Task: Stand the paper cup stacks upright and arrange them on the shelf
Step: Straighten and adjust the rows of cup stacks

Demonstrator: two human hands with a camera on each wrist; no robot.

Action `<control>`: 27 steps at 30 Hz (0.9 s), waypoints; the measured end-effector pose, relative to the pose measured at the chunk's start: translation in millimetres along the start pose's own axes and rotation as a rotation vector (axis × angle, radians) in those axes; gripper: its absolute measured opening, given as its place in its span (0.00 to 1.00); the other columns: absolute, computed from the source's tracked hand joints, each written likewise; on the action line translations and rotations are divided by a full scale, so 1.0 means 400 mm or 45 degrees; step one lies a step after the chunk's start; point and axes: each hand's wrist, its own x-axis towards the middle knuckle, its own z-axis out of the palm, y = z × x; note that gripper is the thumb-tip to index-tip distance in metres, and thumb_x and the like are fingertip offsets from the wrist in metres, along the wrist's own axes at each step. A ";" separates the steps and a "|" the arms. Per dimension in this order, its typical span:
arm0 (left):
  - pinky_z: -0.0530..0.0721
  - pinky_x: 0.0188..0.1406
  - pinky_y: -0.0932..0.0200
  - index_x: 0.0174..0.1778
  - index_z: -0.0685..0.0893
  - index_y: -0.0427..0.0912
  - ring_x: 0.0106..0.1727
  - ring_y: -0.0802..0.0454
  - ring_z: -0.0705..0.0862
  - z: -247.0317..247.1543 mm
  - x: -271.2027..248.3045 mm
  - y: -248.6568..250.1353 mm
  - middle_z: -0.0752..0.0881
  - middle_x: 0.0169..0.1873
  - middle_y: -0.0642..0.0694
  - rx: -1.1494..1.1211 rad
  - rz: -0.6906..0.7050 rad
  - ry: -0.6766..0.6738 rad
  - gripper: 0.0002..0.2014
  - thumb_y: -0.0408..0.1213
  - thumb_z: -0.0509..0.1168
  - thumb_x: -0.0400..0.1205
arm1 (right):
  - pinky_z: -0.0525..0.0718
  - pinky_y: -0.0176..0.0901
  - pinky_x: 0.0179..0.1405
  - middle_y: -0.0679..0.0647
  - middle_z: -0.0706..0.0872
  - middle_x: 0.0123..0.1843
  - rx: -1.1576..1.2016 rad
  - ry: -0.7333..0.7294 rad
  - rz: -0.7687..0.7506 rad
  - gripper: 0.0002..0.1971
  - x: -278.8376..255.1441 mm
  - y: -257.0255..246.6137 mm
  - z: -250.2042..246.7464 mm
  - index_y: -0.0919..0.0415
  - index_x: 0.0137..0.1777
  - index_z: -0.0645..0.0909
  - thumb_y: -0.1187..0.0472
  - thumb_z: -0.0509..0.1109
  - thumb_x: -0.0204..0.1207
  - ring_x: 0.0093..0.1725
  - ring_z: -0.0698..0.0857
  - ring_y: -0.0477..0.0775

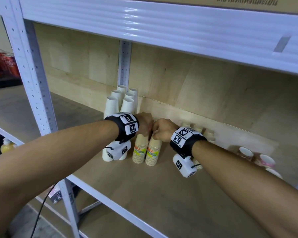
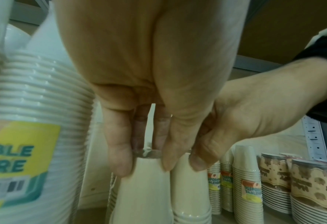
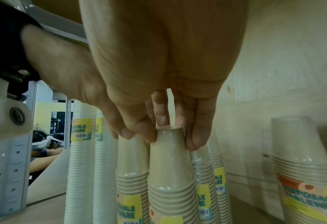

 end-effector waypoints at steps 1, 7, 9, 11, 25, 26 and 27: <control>0.81 0.38 0.56 0.56 0.89 0.30 0.46 0.45 0.86 0.000 0.002 0.000 0.89 0.45 0.39 -0.011 -0.002 -0.003 0.13 0.28 0.72 0.76 | 0.83 0.43 0.44 0.56 0.89 0.47 0.001 0.001 0.003 0.07 -0.001 0.002 -0.001 0.59 0.47 0.86 0.65 0.74 0.69 0.50 0.87 0.57; 0.86 0.44 0.52 0.54 0.89 0.31 0.53 0.39 0.89 -0.008 0.012 0.018 0.90 0.51 0.35 -0.063 0.022 -0.033 0.12 0.29 0.73 0.74 | 0.87 0.46 0.49 0.56 0.89 0.51 -0.016 0.010 0.034 0.12 -0.013 0.030 -0.010 0.60 0.54 0.88 0.62 0.76 0.69 0.52 0.87 0.56; 0.87 0.48 0.51 0.55 0.89 0.33 0.54 0.41 0.89 -0.009 0.022 0.032 0.90 0.52 0.37 -0.057 0.052 -0.036 0.13 0.29 0.73 0.74 | 0.84 0.43 0.45 0.55 0.88 0.50 -0.010 0.010 0.048 0.13 -0.019 0.046 -0.020 0.59 0.54 0.87 0.60 0.77 0.70 0.52 0.87 0.55; 0.86 0.45 0.53 0.56 0.89 0.33 0.52 0.44 0.88 -0.011 0.032 0.050 0.90 0.53 0.38 -0.044 0.090 -0.034 0.14 0.30 0.73 0.75 | 0.79 0.40 0.42 0.53 0.86 0.48 -0.016 0.018 0.064 0.12 -0.025 0.062 -0.032 0.58 0.52 0.86 0.59 0.78 0.69 0.49 0.85 0.54; 0.81 0.47 0.59 0.62 0.87 0.37 0.52 0.50 0.83 -0.024 0.114 0.194 0.88 0.58 0.42 0.008 0.295 0.051 0.16 0.34 0.71 0.79 | 0.84 0.44 0.46 0.53 0.85 0.48 -0.068 0.114 0.249 0.16 -0.068 0.208 -0.096 0.58 0.55 0.85 0.55 0.78 0.68 0.51 0.86 0.56; 0.82 0.48 0.58 0.62 0.87 0.37 0.53 0.49 0.83 -0.023 0.122 0.202 0.87 0.58 0.42 0.004 0.299 0.051 0.16 0.34 0.71 0.79 | 0.84 0.44 0.46 0.54 0.85 0.48 -0.076 0.123 0.254 0.16 -0.068 0.218 -0.096 0.58 0.55 0.85 0.54 0.78 0.68 0.50 0.86 0.56; 0.84 0.50 0.57 0.62 0.87 0.37 0.55 0.48 0.84 -0.021 0.130 0.209 0.87 0.58 0.42 0.003 0.303 0.049 0.16 0.34 0.72 0.78 | 0.84 0.44 0.45 0.54 0.86 0.48 -0.080 0.131 0.255 0.16 -0.068 0.228 -0.096 0.58 0.54 0.85 0.53 0.78 0.67 0.50 0.86 0.56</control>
